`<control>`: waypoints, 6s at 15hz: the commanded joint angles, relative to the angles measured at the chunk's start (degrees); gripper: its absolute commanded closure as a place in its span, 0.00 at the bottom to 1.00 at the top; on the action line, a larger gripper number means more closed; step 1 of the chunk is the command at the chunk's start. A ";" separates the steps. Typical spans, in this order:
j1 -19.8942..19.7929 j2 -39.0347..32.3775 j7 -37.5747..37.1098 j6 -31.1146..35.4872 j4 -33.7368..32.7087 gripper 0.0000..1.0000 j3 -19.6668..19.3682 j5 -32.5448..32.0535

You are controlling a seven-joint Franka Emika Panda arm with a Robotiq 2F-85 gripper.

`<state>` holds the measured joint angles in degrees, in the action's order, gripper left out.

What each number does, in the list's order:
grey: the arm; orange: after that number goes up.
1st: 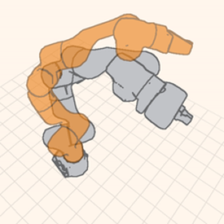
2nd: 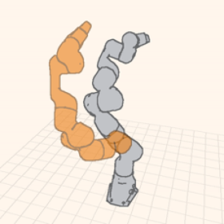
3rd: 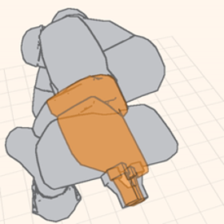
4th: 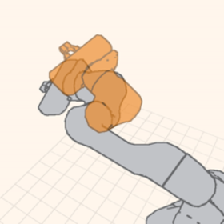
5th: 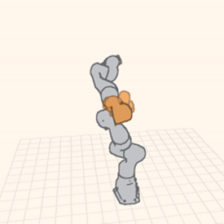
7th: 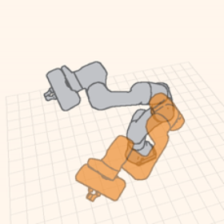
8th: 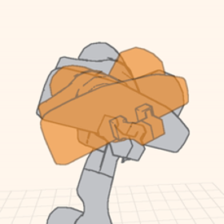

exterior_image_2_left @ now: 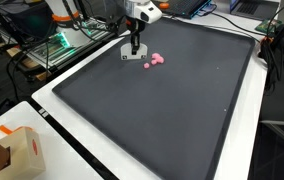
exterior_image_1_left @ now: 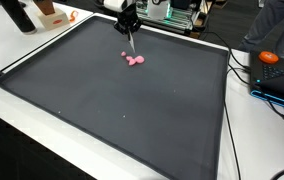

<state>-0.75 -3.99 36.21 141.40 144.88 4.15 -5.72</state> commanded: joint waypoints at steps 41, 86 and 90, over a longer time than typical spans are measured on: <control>11.19 -0.79 -50.57 -20.00 -21.38 0.99 8.08 -13.94; 13.89 -24.46 -60.42 -39.00 -50.09 0.99 0.18 1.95; 10.72 -22.69 -58.88 -37.44 -48.26 0.99 -0.68 6.21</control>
<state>12.25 -28.52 -24.45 103.02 94.56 3.97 -3.32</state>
